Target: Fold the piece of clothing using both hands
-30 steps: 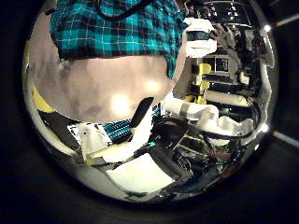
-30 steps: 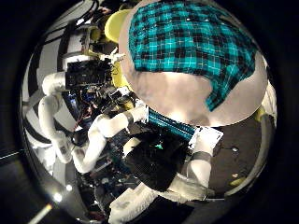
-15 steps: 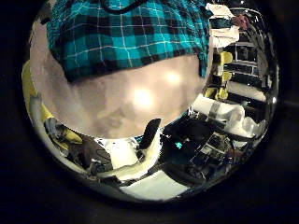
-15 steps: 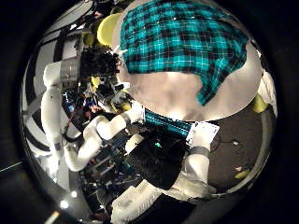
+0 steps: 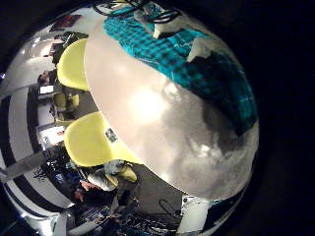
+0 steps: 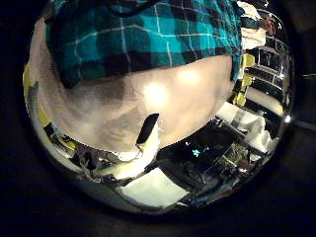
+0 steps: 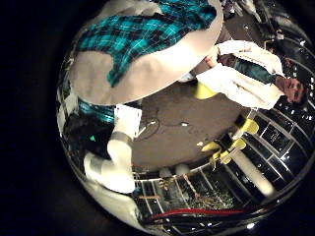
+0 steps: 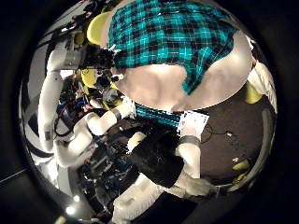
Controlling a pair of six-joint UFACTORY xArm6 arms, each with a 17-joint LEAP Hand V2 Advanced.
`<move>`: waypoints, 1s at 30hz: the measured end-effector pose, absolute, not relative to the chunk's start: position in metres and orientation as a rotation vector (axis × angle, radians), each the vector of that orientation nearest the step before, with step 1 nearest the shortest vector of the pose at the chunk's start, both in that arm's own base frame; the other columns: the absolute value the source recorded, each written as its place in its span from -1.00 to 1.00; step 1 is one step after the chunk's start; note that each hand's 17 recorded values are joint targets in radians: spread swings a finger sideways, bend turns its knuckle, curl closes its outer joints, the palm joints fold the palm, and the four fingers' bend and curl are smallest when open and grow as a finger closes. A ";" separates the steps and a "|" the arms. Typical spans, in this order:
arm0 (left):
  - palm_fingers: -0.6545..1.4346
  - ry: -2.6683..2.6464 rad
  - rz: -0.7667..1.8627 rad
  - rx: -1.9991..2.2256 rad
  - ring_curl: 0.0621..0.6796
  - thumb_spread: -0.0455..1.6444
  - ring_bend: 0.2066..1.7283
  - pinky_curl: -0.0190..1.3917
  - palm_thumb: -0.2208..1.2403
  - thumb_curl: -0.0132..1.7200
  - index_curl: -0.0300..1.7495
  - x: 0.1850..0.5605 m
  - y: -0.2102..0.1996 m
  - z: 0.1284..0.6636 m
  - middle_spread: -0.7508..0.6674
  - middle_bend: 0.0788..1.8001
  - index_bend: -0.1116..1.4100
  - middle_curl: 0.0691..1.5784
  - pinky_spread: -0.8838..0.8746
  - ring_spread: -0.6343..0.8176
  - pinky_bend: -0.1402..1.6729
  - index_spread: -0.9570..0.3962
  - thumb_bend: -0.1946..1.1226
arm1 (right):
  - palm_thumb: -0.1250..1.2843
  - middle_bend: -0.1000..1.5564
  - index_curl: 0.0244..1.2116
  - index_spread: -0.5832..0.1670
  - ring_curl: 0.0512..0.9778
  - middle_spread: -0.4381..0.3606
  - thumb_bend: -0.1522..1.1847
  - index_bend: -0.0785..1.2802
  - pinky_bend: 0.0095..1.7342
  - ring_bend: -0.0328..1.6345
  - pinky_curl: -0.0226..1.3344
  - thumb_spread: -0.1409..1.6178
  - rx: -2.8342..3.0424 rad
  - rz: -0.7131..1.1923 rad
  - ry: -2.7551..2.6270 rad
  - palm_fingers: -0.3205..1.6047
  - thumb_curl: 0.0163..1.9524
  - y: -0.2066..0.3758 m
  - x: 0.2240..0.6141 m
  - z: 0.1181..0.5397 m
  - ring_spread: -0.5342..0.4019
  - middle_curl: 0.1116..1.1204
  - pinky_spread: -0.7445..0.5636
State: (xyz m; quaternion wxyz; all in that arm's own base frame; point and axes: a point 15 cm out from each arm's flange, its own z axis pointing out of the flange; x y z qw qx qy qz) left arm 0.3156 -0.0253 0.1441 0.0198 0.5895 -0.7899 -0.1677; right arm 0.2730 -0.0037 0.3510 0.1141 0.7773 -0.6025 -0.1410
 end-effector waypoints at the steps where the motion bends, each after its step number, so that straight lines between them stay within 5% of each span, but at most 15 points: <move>1: 0.16 -2.455 -0.526 1.828 -0.76 0.14 -0.30 -0.58 -0.26 -0.61 -0.58 0.316 -0.026 0.144 -0.04 -0.56 -0.62 -0.54 0.15 -0.08 -0.41 0.25 -0.72 | -0.43 -0.48 -0.55 -0.40 -0.68 0.05 -0.79 -0.64 -0.26 -0.05 -0.75 0.71 2.274 -0.409 -1.765 -0.32 -0.80 -0.008 0.273 0.351 0.22 -0.49 0.67; 5: 0.67 -2.462 -0.542 1.839 -0.58 0.20 -0.11 -0.52 -0.11 -0.59 -0.54 0.317 -0.026 0.146 -0.32 -0.31 -0.55 -0.42 -0.30 -0.52 -0.18 0.05 -0.69 | -0.43 -0.48 -0.55 -0.40 -0.69 0.05 -0.79 -0.64 -0.25 -0.05 -0.75 0.71 2.274 -0.411 -1.757 -0.32 -0.80 -0.018 0.271 0.351 0.21 -0.49 0.67; 7: 0.75 -2.465 -0.532 1.850 -0.39 0.27 0.00 -0.45 -0.03 -0.59 -0.50 0.319 -0.026 0.149 -0.42 -0.23 -0.51 -0.34 -0.45 -0.66 -0.08 -0.05 -0.68 | -0.43 -0.47 -0.55 -0.40 -0.69 0.05 -0.79 -0.64 -0.25 -0.05 -0.75 0.71 2.284 -0.426 -1.748 -0.32 -0.80 -0.023 0.271 0.350 0.20 -0.49 0.67; 12: 0.73 -2.473 -0.510 1.877 -0.10 0.40 0.15 -0.34 0.02 -0.62 -0.40 0.324 -0.026 0.167 -0.58 -0.11 -0.38 -0.23 -0.65 -0.79 0.08 -0.25 -0.71 | -0.41 -0.46 -0.55 -0.41 -0.68 -0.10 -0.78 -0.64 -0.25 -0.03 -0.76 0.71 2.296 -0.505 -1.715 -0.31 -0.80 -0.042 0.274 0.334 0.16 -0.48 0.64; 19: 0.66 -2.460 -0.533 1.889 0.09 0.46 0.22 -0.26 0.02 -0.65 -0.27 0.326 -0.022 0.198 -0.69 -0.04 -0.31 -0.15 -0.75 -0.84 0.17 -0.39 -0.73 | -0.15 -0.46 -0.57 -0.34 -0.68 -0.32 -0.75 -0.66 -0.24 -0.04 -0.76 0.56 2.362 -0.448 -1.628 -0.39 -0.72 -0.063 0.303 0.302 0.10 -0.48 0.54; 30: 0.64 -2.482 -0.504 1.892 0.24 0.48 0.23 -0.19 0.02 -0.67 -0.11 0.342 -0.025 0.229 -0.74 -0.03 -0.36 -0.08 -0.79 -0.85 0.20 -0.50 -0.73 | -0.07 -0.50 -0.53 -0.27 -0.72 -0.04 -0.81 -0.63 -0.34 -0.20 -0.75 0.40 2.464 -0.362 -1.529 -0.51 -0.69 -0.040 0.303 0.189 0.18 -0.49 0.50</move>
